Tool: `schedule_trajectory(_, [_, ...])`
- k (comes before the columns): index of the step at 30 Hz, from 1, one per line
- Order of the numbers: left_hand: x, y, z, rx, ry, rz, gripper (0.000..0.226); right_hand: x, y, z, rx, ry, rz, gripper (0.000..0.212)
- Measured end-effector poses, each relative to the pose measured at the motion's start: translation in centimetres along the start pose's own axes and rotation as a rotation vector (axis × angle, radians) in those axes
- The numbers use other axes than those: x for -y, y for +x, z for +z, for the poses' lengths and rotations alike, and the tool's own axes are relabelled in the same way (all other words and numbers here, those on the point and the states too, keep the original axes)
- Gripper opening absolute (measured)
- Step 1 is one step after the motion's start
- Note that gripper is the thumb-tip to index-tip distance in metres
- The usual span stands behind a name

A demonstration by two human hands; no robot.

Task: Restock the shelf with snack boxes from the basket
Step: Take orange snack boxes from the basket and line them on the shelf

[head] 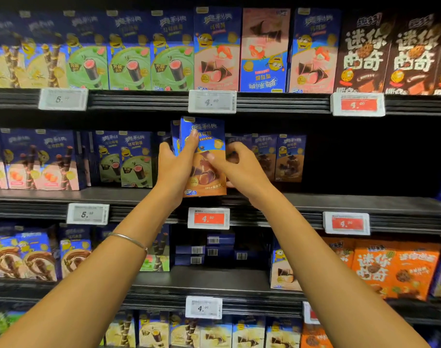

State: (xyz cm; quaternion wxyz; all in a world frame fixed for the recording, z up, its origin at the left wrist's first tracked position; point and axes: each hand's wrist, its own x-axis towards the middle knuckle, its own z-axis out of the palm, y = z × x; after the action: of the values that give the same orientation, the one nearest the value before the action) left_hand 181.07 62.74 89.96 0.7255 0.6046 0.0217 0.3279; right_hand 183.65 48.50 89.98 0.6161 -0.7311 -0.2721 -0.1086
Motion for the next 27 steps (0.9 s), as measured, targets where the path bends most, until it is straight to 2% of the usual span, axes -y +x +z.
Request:
schedule_trajectory(6, [0.0, -0.6, 1.1, 0.039, -0.041, 0.013, 0.062, 0.6, -1.5, -1.4, 0.005, 0.002, 0.013, 0.044])
schedule_trajectory(10, [-0.3, -0.6, 1.3, 0.160, -0.174, -0.113, 0.073, 0.6, -1.9, -2.4, 0.014, 0.064, 0.044, 0.042])
schedule_trajectory(11, [-0.2, -0.5, 1.2, 0.139, -0.157, -0.108, 0.067, 0.5, -1.9, -2.6, 0.013, 0.083, 0.052, 0.042])
schedule_trajectory(14, [0.4, 0.3, 0.6, -0.056, -0.024, -0.028, 0.031, -0.1, -1.6, -3.7, -0.023, 0.107, 0.064, 0.041])
schedule_trajectory(19, [0.9, 1.6, -0.7, -0.130, 0.012, -0.010, 0.028, -2.1, 0.6, -7.1, -0.187, 0.108, 0.119, 0.025])
schedule_trajectory(21, [0.9, 1.7, -1.1, -0.138, 0.002, -0.014, 0.028, -3.4, 2.1, -8.4, -0.284, 0.016, 0.186, 0.022])
schedule_trajectory(23, [0.9, 1.8, -1.3, -0.146, 0.011, -0.012, 0.028, -4.6, 3.7, -9.5, -0.369, -0.182, 0.223, 0.025])
schedule_trajectory(25, [1.0, 1.8, -1.3, -0.152, 0.031, -0.007, 0.027, -5.7, 4.8, -10.0, -0.384, -0.387, 0.212, 0.016])
schedule_trajectory(27, [1.3, 1.7, -1.2, -0.151, 0.055, 0.001, 0.025, -6.7, 5.6, -10.0, -0.334, -0.545, 0.240, 0.020])
